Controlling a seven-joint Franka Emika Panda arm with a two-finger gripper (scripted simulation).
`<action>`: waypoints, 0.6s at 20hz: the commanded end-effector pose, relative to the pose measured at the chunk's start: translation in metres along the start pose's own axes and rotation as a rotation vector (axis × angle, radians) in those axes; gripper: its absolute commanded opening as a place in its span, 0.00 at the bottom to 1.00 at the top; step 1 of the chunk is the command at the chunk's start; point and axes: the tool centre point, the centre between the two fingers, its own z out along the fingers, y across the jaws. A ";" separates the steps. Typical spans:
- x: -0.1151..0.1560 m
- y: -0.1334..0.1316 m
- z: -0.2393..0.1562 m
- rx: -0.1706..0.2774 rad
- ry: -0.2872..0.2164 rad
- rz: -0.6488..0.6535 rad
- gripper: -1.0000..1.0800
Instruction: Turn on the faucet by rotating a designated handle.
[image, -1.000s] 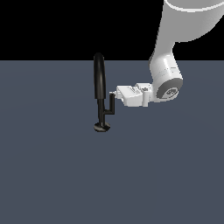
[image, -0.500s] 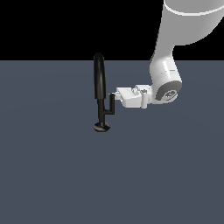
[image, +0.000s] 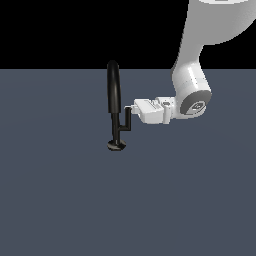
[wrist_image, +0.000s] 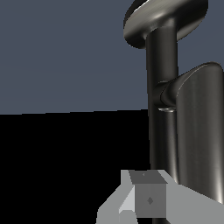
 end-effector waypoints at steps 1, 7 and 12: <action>-0.002 0.006 0.000 0.000 0.000 0.000 0.00; -0.007 0.021 0.000 0.000 0.000 0.000 0.00; -0.011 0.034 0.000 0.000 0.000 0.000 0.00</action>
